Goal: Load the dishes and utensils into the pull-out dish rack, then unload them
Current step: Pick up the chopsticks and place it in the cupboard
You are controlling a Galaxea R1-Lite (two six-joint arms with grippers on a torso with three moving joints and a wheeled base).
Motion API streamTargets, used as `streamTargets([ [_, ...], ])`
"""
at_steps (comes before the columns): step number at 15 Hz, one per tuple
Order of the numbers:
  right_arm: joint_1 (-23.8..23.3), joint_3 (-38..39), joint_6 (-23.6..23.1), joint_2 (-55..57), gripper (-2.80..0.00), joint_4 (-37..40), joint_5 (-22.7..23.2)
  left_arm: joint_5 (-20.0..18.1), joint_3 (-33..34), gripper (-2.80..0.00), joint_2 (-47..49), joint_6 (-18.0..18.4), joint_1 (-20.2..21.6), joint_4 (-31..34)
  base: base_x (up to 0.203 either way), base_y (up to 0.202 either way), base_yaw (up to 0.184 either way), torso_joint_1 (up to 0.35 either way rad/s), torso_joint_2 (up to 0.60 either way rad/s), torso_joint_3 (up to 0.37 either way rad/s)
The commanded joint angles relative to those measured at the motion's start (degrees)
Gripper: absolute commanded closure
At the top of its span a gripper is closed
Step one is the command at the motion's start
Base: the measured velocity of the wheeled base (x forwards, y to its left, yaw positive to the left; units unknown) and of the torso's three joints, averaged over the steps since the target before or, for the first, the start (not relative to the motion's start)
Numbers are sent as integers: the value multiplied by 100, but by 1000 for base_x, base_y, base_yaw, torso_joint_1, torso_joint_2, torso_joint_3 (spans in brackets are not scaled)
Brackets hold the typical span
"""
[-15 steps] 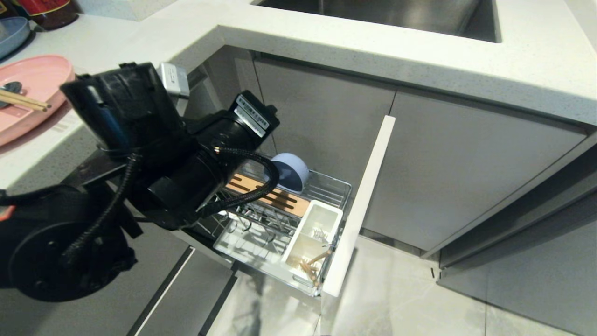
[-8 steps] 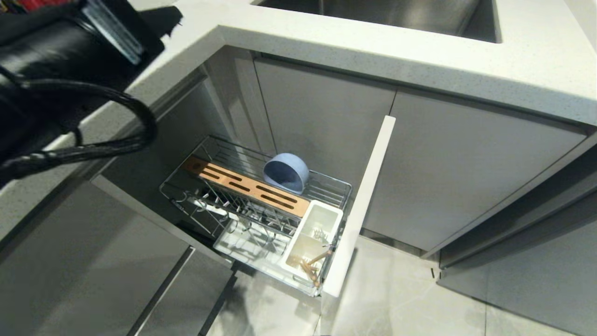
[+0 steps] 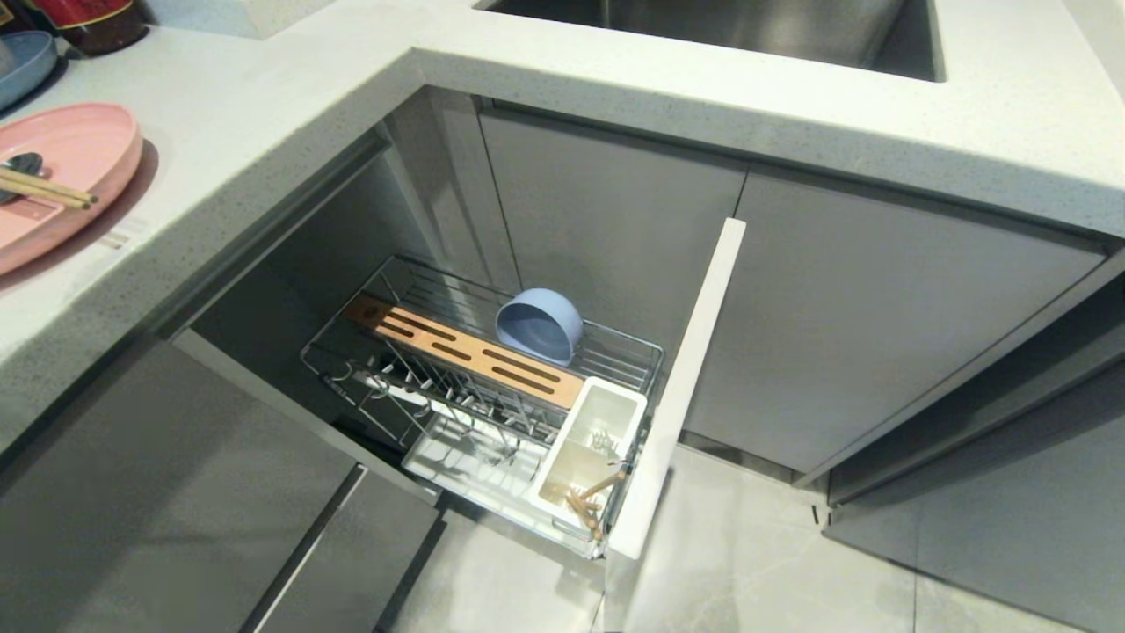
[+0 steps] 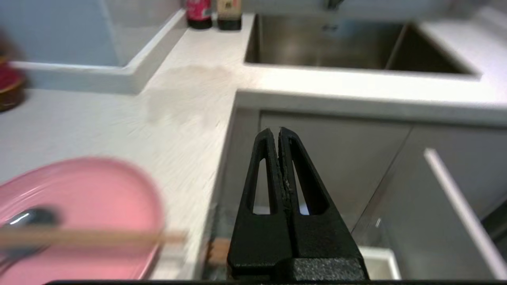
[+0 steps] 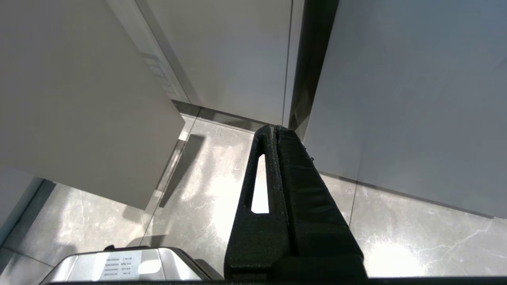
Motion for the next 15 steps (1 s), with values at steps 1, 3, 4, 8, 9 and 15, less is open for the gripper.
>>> streamTargets([
  [1, 0, 0, 2, -24, 0, -2, -1, -275, -57, 0, -1107, 116, 718, 1351, 0, 0, 0, 0, 0, 0],
  [3, 0, 0, 2, -24, 0, -2, -1, -82, -197, 0, -1329, 149, 1155, 1965, 0, 0, 0, 0, 0, 0],
  [4, 0, 0, 2, -24, 0, -2, -1, 508, -342, 0, -1172, 101, 1331, 1963, 0, 0, 0, 0, 0, 0],
  [8, 0, 0, 2, -24, 0, -2, -1, 2021, -1781, 0, -10, -409, 2065, 2019, 0, 0, 0, 0, 0, 0],
  [9, 0, 0, 2, -24, 0, -2, -1, 2241, -2133, 0, 254, -573, 2137, 2111, 0, 0, 0, 0, 0, 0],
  [15, 0, 0, 2, -24, 0, -2, -1, 2669, -4193, 0, 1847, -2835, 2059, 4573, 0, 0, 0, 0, 0, 0],
])
